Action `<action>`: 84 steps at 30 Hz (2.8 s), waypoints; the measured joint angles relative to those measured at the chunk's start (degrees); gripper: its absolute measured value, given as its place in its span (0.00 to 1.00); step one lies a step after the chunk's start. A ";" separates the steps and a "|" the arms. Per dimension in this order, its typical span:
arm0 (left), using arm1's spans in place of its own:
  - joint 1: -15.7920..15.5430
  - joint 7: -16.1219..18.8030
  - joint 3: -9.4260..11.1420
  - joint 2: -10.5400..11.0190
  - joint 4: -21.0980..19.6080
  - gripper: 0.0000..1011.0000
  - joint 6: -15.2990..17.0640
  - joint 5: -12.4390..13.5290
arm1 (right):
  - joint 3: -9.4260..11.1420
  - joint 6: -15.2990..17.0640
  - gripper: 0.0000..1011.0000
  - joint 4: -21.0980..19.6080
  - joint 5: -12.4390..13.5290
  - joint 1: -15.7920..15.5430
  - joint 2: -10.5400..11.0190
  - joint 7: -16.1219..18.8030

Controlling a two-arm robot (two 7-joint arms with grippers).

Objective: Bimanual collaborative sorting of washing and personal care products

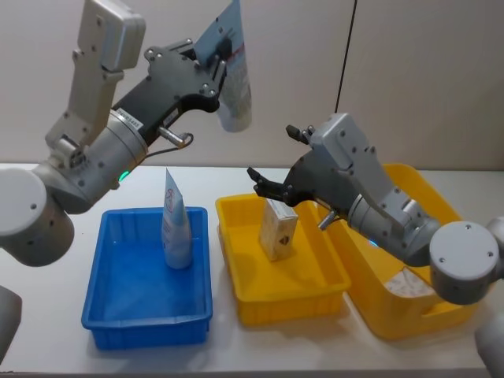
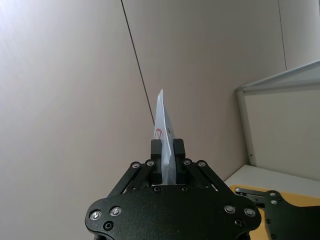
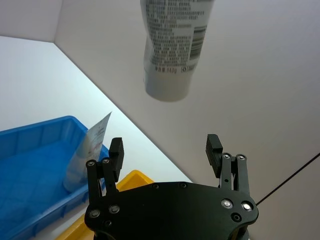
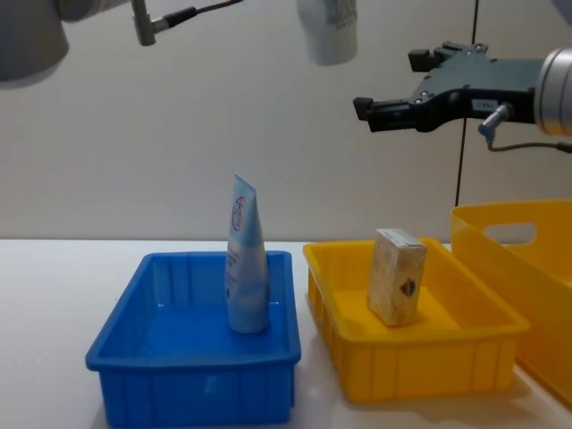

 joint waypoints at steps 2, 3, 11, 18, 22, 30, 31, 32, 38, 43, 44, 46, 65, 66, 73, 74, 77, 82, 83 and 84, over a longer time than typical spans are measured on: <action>0.19 0.00 0.13 -0.08 -0.06 0.12 0.02 -0.16 | -0.13 0.10 0.99 0.18 -0.03 0.26 -0.22 -0.13; 0.30 0.00 0.21 -0.15 -0.08 0.12 0.03 -0.28 | -0.16 0.12 0.99 0.23 -0.03 0.34 -0.28 -0.18; 0.81 -0.03 0.67 -0.54 -0.12 0.12 0.05 -0.79 | -0.38 0.29 0.99 0.75 -0.08 0.99 -0.84 -0.66; 1.20 -0.03 0.95 -0.78 -0.13 0.12 0.11 -1.07 | -0.42 0.25 0.99 1.23 -0.17 1.41 -1.27 -1.05; 1.45 0.00 1.07 -0.89 -0.19 0.12 0.21 -1.20 | -0.40 0.17 0.99 1.47 -0.20 1.70 -1.49 -1.18; 1.82 0.11 1.24 -1.08 -0.30 0.12 0.40 -1.41 | -0.31 0.08 0.99 2.06 -0.20 2.39 -1.98 -1.47; 1.85 0.12 1.25 -1.08 -0.31 0.12 0.42 -1.43 | -0.31 0.08 0.99 2.06 -0.20 2.39 -1.98 -1.47; 1.92 0.15 1.28 -1.12 -0.32 0.12 0.44 -1.46 | -0.31 0.08 0.99 2.11 -0.20 2.45 -2.02 -1.48; 2.12 0.24 1.34 -1.24 -0.39 0.12 0.52 -1.56 | -0.33 0.18 0.99 2.45 -0.21 2.84 -2.40 -1.58; 2.27 0.31 1.42 -1.37 -0.41 0.12 0.58 -1.64 | -0.45 0.62 0.99 2.72 -0.20 3.09 -2.76 -1.63; 2.30 0.32 1.45 -1.42 -0.42 0.12 0.60 -1.66 | -0.49 0.81 0.99 2.79 -0.17 3.15 -2.86 -1.64; 2.34 0.34 1.47 -1.45 -0.42 0.12 0.62 -1.69 | -0.53 0.99 0.99 2.91 -0.15 3.22 -2.99 -1.66; 2.42 0.48 1.70 -1.60 -0.47 0.12 0.98 -1.76 | -0.70 2.74 0.99 4.39 0.27 4.57 -4.53 -2.17; 2.43 0.49 1.71 -1.60 -0.47 0.12 0.99 -1.75 | -0.70 2.77 0.99 4.41 0.28 4.61 -4.57 -2.18; 2.41 0.49 1.76 -1.64 -0.49 0.12 1.04 -1.73 | -0.68 3.06 0.85 4.66 0.33 4.82 -4.81 -2.22; 2.41 0.49 1.76 -1.64 -0.49 0.12 1.04 -1.72 | -0.68 3.07 0.82 4.69 0.33 4.84 -4.83 -2.22; 2.41 0.49 1.78 -1.64 -0.49 0.12 1.05 -1.71 | -0.68 3.13 0.73 4.77 0.35 4.91 -4.90 -2.23; 2.41 0.49 1.80 -1.64 -0.49 0.12 1.07 -1.70 | -0.68 3.22 0.63 4.85 0.38 4.98 -4.98 -2.26; 2.41 0.49 1.80 -1.64 -0.49 0.12 1.08 -1.70 | -0.68 3.22 0.63 4.86 0.38 4.99 -4.99 -2.26; 2.41 0.49 1.80 -1.64 -0.50 0.12 1.08 -1.70 | -0.68 3.23 0.63 4.87 0.38 4.99 -4.99 -2.26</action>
